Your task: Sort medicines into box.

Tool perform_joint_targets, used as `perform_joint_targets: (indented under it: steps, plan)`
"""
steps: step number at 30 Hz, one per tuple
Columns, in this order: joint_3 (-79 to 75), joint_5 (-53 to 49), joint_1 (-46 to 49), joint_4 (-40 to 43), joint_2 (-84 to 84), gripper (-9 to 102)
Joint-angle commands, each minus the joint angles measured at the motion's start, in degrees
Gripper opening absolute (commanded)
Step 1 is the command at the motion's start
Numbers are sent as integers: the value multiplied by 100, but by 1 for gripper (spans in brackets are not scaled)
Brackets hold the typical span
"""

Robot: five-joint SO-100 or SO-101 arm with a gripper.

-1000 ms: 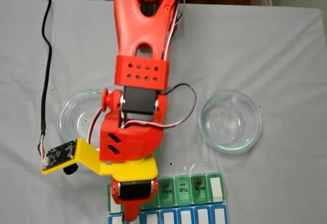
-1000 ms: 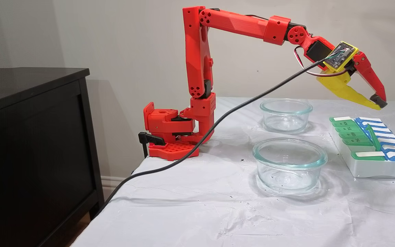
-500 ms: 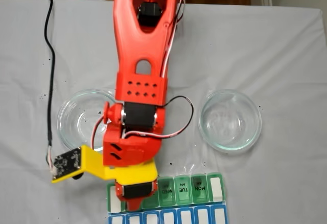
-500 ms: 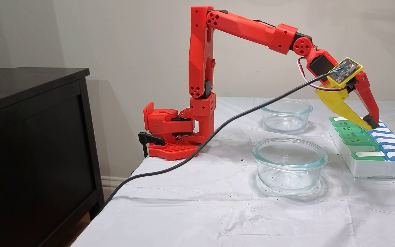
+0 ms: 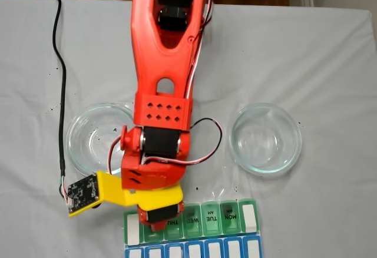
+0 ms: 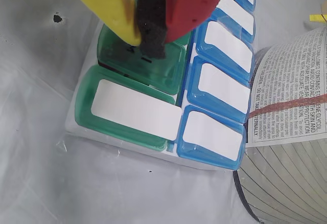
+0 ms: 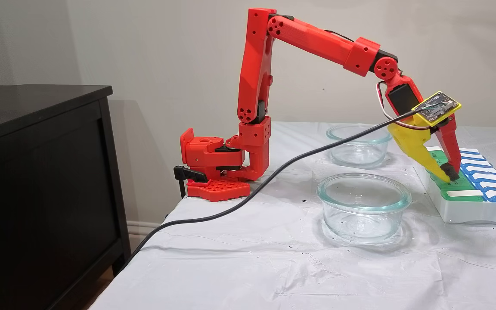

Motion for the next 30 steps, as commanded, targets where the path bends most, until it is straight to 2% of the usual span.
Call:
perform_joint_targets:
  steps: [1, 18, 30]
  plan:
    - [-325, -35, -62, 44, 0, 0]
    - [-176, -431, -167, 606, -272, 0]
    - [-396, -158, -97, 1178, -448, 0]
